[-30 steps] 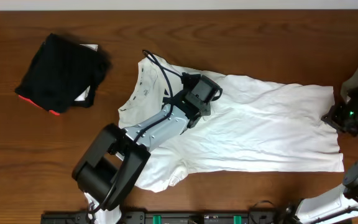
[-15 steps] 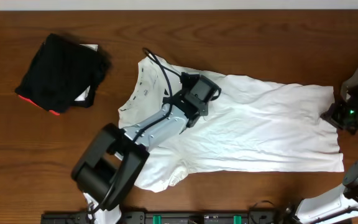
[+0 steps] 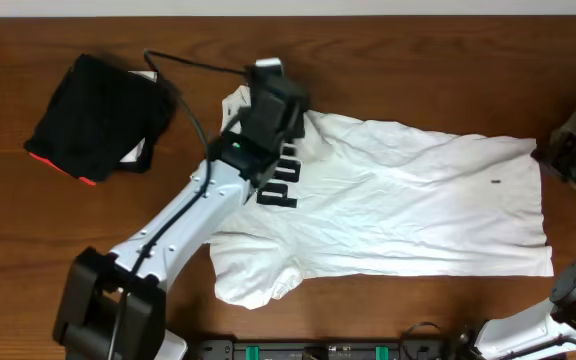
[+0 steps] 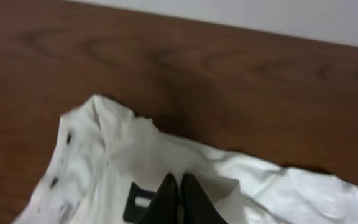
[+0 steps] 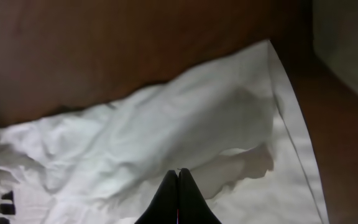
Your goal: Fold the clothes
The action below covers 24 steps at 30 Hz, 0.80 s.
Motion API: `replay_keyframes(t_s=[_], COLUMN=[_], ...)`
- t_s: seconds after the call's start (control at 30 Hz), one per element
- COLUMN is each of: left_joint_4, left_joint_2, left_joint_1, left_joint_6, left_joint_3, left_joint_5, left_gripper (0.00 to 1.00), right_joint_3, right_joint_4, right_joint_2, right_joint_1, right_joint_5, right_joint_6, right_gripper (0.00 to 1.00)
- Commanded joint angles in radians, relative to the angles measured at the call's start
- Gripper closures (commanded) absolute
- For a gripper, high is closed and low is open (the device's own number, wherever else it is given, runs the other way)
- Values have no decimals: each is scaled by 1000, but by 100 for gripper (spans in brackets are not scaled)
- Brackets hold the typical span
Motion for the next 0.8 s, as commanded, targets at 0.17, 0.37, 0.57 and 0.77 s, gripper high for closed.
replay_keyframes(t_s=[0.17, 0.37, 0.57, 0.77], left_joint_4=[140, 285, 392, 439], left_joint_2=[1, 3, 6, 77], left_joint_1=[72, 135, 195, 233], left_joint_6=[74, 81, 80, 80], left_joint_3=[19, 19, 19, 47], left_joint_5=[67, 172, 186, 190], left_gripper=[94, 94, 94, 94], right_joint_3=[18, 18, 18, 18], right_joint_4=[142, 295, 479, 611], right_joint_2=[-23, -23, -23, -23], right_joint_1=[37, 69, 115, 174], right_joint_5=[-78, -84, -75, 55], right_joint_6=[97, 123, 217, 236], right_gripper=[99, 99, 99, 99])
